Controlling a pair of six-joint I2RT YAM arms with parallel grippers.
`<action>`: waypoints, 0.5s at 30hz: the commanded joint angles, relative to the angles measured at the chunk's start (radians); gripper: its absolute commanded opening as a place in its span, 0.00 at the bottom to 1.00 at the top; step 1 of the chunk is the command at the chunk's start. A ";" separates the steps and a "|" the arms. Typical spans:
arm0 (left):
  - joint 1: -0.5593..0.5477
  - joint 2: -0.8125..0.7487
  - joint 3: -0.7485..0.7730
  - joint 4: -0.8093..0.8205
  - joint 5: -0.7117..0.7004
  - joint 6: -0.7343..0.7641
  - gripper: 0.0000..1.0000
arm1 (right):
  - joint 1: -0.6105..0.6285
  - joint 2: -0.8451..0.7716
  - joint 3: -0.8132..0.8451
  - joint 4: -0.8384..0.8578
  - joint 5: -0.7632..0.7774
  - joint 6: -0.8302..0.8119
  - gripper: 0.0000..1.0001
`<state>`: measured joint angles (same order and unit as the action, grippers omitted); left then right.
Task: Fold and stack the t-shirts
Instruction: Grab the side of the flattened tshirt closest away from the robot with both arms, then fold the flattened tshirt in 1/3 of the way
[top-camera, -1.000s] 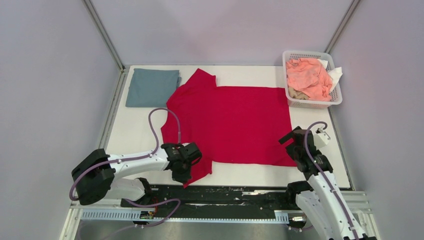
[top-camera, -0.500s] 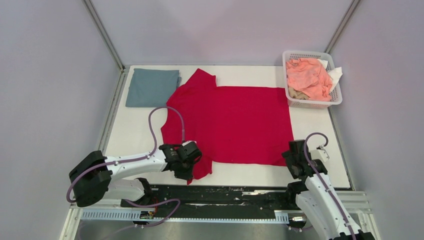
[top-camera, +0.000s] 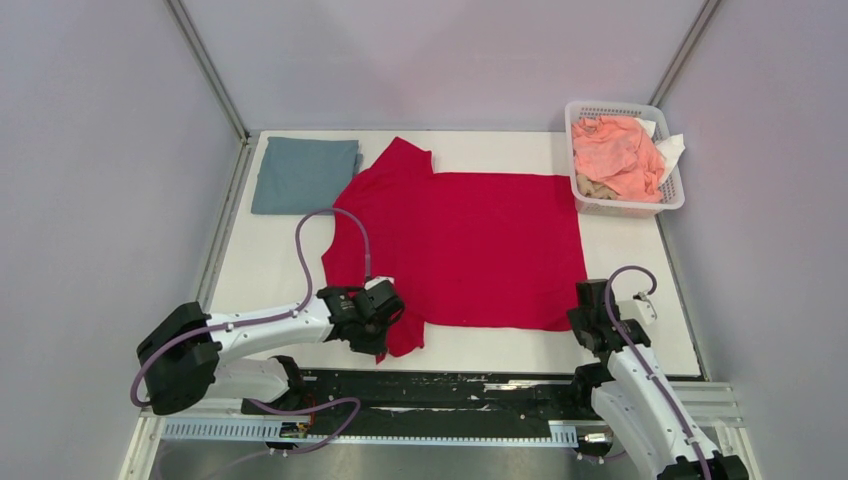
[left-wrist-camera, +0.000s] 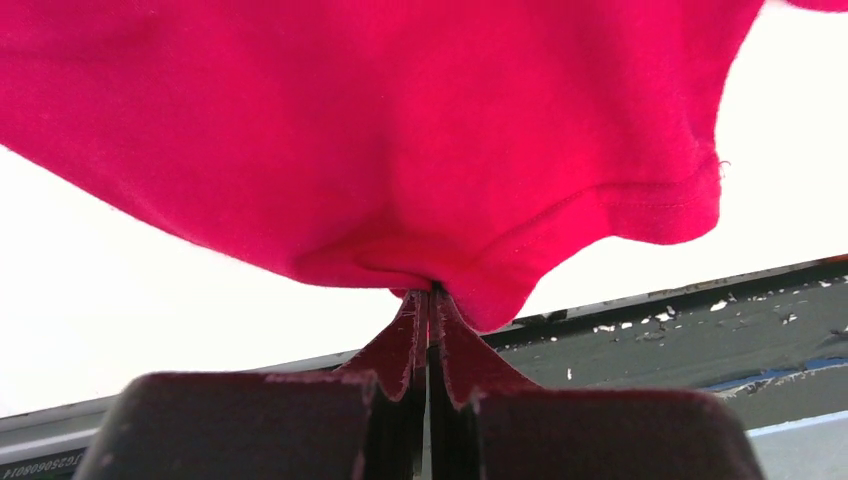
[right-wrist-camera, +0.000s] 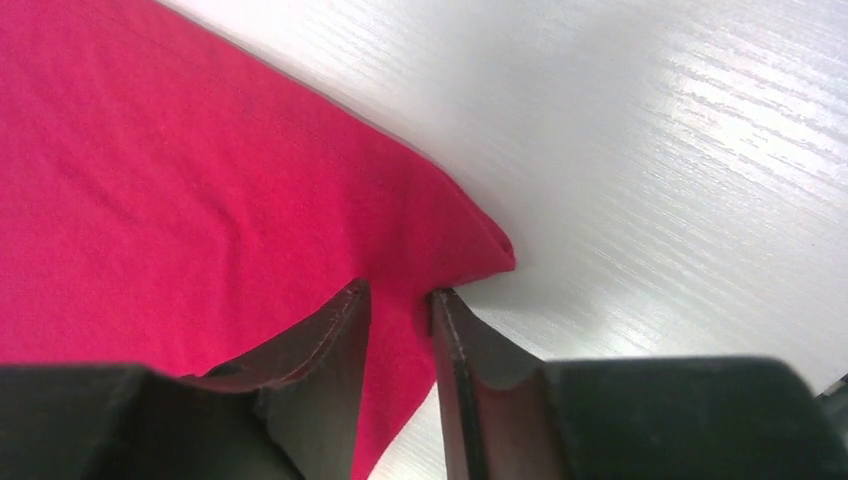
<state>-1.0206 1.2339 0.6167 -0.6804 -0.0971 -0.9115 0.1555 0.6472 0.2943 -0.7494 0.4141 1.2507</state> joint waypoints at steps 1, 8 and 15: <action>-0.002 -0.053 0.040 -0.008 -0.055 0.010 0.00 | -0.002 0.012 -0.014 0.001 0.008 -0.001 0.28; 0.019 -0.095 0.043 0.022 -0.051 0.040 0.00 | -0.004 0.009 -0.017 0.018 0.033 -0.015 0.00; 0.085 -0.122 0.059 0.059 -0.045 0.080 0.00 | -0.004 0.005 0.009 0.059 0.012 -0.103 0.00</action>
<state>-0.9634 1.1446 0.6296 -0.6624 -0.1204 -0.8703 0.1555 0.6540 0.2874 -0.7334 0.4206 1.2148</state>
